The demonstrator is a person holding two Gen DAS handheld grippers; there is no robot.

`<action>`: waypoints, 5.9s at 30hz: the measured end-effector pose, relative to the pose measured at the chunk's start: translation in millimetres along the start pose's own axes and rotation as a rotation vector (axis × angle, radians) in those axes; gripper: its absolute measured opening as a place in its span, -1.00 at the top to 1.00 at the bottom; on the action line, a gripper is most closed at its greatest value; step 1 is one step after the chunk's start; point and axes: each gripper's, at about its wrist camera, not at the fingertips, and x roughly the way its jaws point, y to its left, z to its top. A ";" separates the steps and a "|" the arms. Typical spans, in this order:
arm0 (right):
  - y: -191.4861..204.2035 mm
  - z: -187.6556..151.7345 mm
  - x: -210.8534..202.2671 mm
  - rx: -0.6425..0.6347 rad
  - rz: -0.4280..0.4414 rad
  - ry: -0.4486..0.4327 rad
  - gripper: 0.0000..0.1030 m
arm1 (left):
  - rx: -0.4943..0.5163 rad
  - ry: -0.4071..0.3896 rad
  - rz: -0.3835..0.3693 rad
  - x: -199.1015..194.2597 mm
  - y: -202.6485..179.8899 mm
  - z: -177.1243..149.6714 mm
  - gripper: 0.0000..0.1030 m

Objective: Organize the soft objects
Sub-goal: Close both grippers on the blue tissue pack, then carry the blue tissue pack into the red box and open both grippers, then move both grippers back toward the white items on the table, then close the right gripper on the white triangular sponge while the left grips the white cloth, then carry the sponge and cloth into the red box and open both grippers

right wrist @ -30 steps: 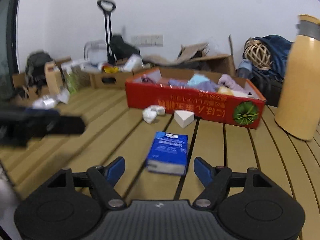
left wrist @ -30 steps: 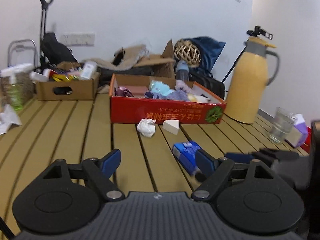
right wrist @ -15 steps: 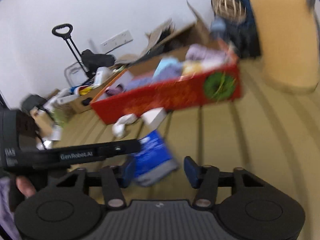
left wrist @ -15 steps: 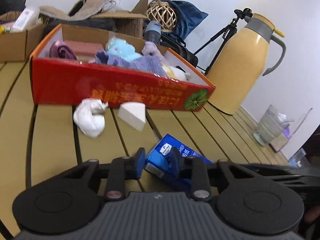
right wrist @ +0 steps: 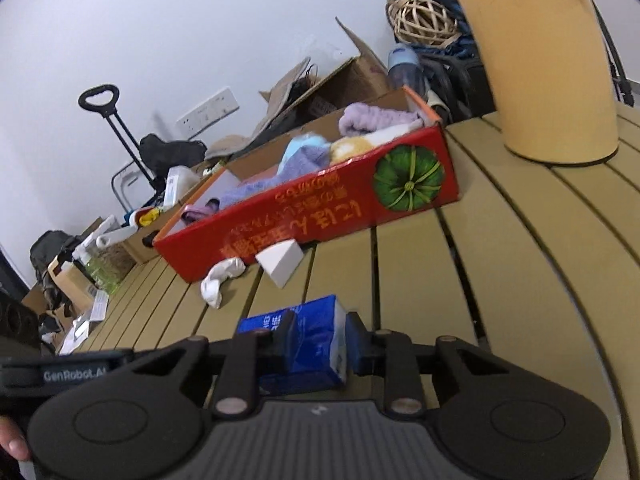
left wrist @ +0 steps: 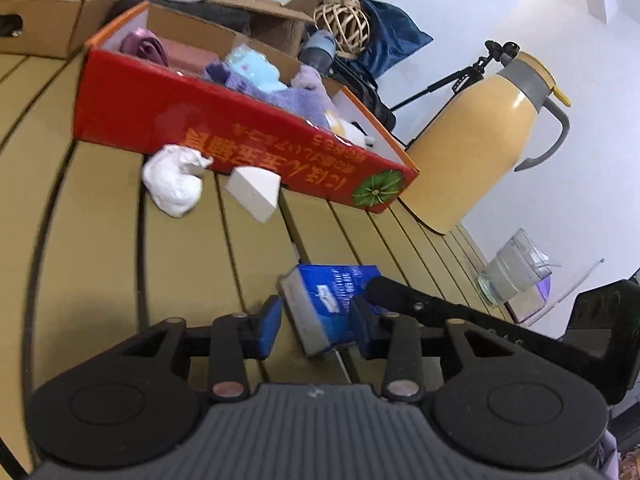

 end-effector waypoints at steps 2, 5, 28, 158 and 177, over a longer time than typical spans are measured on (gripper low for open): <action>-1.9 0.6 -4.2 0.002 0.007 0.000 0.49 | -0.011 0.002 -0.016 4.5 -0.2 0.2 0.40; -2.4 0.4 -6.1 0.008 0.005 0.002 0.54 | 0.001 -0.026 -0.006 3.7 -1.1 -3.5 0.50; 83.7 177.2 198.4 -0.067 0.073 0.134 0.60 | 0.080 -0.119 0.341 30.7 71.3 202.1 0.59; 73.0 -62.2 -195.6 -0.358 -0.031 -0.125 0.70 | 0.243 -0.363 0.264 -177.5 -123.8 -115.7 0.74; 34.5 63.7 -101.6 -0.391 -0.130 -0.192 0.68 | 0.396 -0.342 0.235 -52.3 -123.6 48.4 0.73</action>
